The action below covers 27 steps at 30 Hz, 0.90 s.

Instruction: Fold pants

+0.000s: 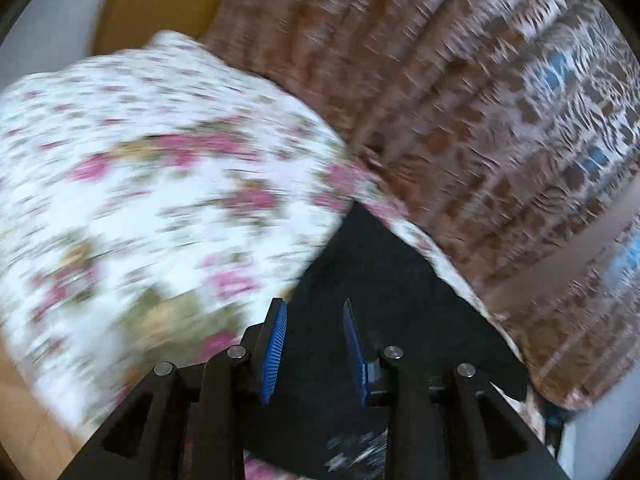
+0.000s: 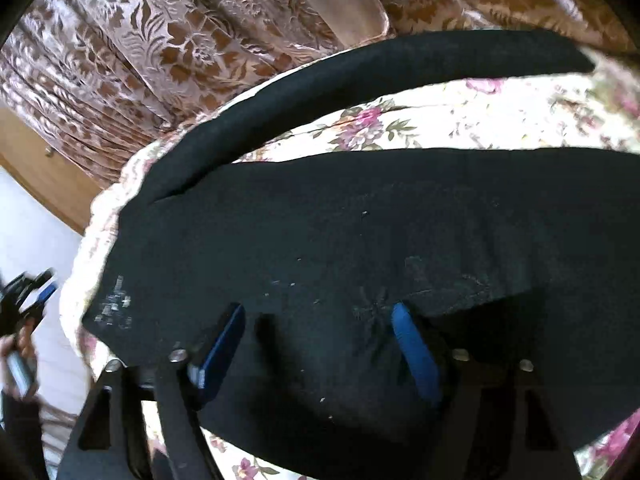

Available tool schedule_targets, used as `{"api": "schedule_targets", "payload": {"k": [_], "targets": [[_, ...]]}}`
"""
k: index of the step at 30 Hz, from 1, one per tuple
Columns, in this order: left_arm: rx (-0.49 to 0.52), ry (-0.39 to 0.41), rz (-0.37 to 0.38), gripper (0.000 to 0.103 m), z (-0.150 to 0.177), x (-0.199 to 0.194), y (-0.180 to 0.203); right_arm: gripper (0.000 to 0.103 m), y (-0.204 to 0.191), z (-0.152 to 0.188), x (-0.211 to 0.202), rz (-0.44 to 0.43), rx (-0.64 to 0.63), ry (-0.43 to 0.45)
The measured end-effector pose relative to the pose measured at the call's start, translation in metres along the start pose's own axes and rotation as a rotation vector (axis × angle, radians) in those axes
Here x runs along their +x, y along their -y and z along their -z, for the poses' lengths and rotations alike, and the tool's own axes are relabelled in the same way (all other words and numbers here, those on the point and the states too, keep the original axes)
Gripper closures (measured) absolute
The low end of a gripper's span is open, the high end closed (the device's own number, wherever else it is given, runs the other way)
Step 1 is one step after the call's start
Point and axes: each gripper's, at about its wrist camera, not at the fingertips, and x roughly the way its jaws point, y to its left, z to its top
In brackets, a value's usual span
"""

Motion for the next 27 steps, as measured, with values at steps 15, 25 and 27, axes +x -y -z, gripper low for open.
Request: {"api": "schedule_targets", "payload": {"k": [15, 25, 27], "targets": [[-0.054, -0.276, -0.041, 0.058, -0.12, 0.248, 0.063, 0.004, 0.013, -0.009, 0.006, -0.182, 0.081, -0.011], [0.131, -0.327, -0.216, 0.087, -0.117, 0.306, 0.091, 0.0, 0.01, -0.015, 0.01, -0.162, 0.079, -0.03], [0.137, -0.304, -0.195, 0.094, -0.114, 0.296, 0.094, 0.0, 0.01, -0.016, 0.01, -0.156, 0.086, -0.027]]}}
